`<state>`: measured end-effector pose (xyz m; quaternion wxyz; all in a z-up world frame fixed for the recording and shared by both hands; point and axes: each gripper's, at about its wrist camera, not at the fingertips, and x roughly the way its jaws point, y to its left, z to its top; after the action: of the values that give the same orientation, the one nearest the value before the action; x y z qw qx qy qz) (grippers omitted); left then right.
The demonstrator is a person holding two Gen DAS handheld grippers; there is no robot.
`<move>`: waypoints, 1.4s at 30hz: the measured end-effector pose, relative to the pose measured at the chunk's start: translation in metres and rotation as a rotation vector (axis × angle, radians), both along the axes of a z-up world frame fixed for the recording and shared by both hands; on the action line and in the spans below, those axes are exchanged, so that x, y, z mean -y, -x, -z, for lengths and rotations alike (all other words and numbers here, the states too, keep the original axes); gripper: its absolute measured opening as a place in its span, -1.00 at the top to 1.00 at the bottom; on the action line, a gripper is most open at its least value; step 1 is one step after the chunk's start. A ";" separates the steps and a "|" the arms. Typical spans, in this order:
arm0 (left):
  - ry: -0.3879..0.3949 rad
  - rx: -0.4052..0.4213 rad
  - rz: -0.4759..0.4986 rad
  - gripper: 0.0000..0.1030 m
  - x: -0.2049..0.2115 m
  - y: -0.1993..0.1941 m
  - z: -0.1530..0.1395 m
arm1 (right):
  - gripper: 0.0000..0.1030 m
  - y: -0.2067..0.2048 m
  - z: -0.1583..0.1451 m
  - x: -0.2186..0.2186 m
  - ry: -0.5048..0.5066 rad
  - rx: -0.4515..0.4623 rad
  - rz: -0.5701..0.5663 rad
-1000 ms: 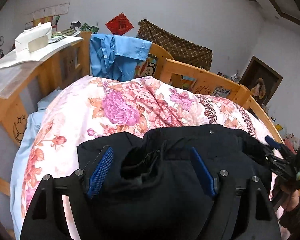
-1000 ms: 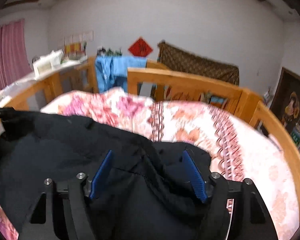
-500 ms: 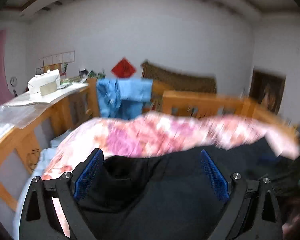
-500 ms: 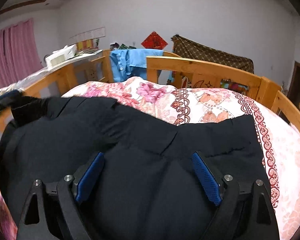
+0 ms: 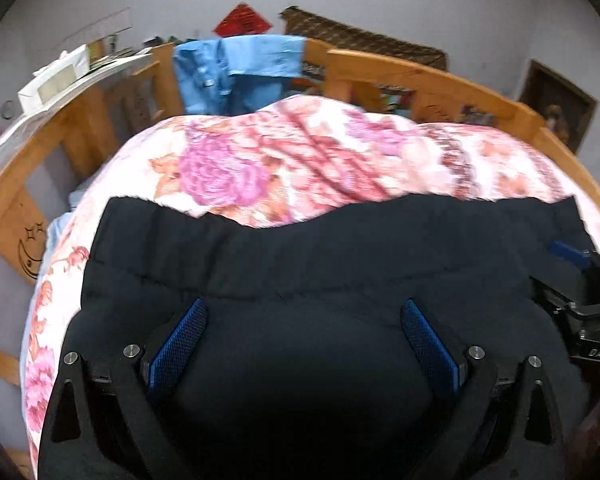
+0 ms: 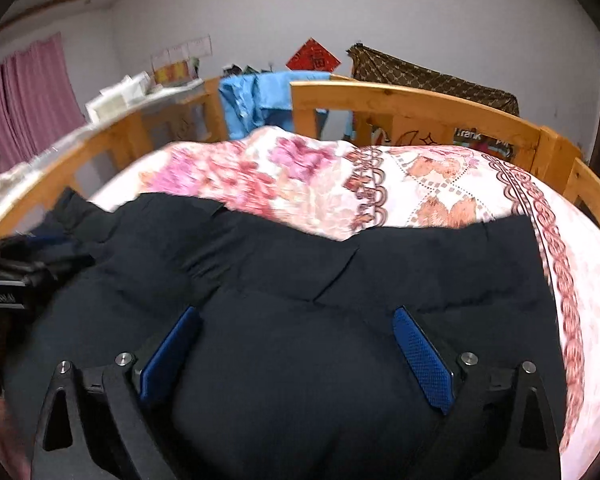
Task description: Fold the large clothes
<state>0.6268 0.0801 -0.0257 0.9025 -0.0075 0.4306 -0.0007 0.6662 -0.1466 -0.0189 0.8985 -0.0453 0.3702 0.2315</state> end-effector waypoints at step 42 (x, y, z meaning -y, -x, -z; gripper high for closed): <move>0.119 -0.066 -0.010 -0.98 -0.020 -0.039 0.025 | -1.00 -0.042 0.038 -0.006 -0.059 -0.048 0.019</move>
<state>0.6661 0.1001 -0.0507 0.8858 -0.0635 0.4592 -0.0214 0.7082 -0.1411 -0.0569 0.8926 -0.0096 0.3850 0.2345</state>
